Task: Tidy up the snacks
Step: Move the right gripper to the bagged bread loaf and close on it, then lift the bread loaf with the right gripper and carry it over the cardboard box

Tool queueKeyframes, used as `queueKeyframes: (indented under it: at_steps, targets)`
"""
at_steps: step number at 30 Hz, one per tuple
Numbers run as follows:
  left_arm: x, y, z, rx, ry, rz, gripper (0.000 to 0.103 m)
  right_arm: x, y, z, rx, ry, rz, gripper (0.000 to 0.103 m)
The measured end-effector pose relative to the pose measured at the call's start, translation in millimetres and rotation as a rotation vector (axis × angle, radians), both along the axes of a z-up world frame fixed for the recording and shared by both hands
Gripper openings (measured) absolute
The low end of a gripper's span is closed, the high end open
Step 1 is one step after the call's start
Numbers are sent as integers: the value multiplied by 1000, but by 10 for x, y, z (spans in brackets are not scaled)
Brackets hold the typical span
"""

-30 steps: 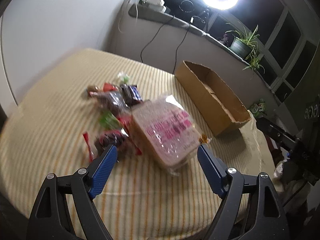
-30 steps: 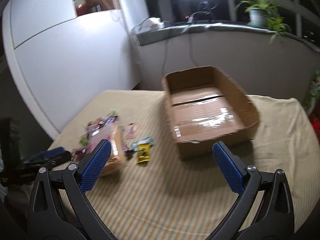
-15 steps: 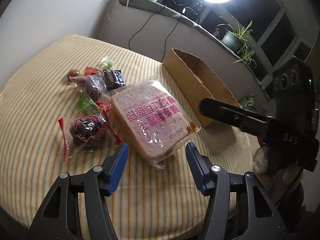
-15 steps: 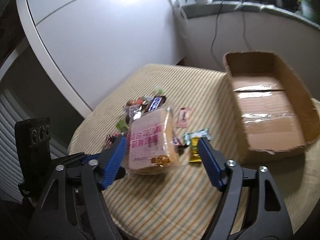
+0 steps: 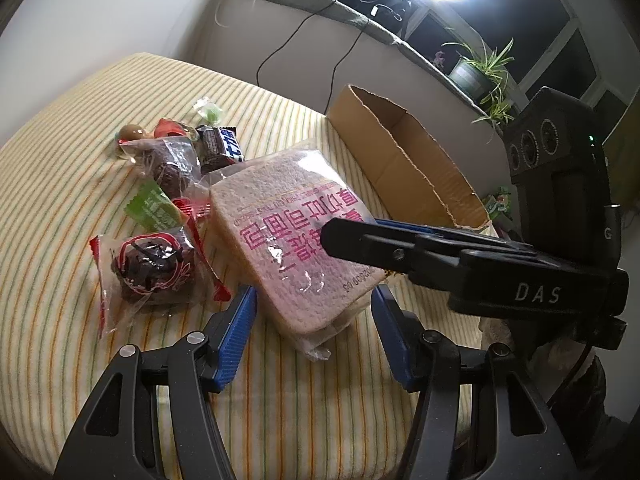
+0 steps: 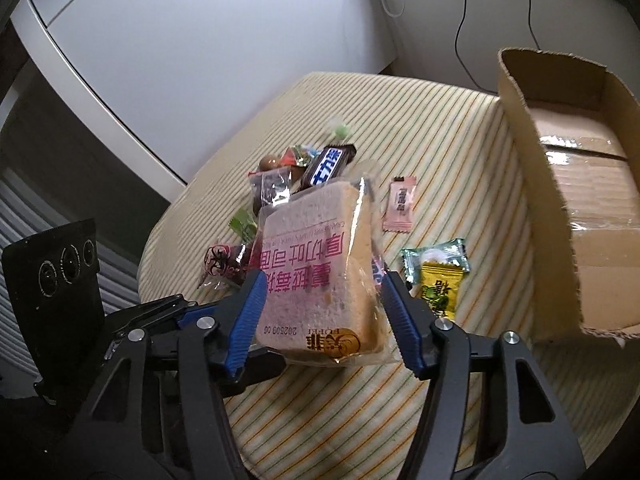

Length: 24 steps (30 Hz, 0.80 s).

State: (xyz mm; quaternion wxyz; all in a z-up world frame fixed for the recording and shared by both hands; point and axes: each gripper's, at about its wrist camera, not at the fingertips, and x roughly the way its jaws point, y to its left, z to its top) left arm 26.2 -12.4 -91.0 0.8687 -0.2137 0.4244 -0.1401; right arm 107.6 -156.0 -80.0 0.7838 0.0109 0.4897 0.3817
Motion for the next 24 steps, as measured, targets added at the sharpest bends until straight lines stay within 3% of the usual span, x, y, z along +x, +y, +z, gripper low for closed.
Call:
queueKeyframes:
  at_steps: [8, 24]
  targets:
    - [45, -20, -21, 5, -1, -4, 58, 48, 24, -67, -4, 26, 10, 60]
    - [56, -130, 216, 100, -76, -3, 58, 10, -88, 28, 40, 46, 2, 56]
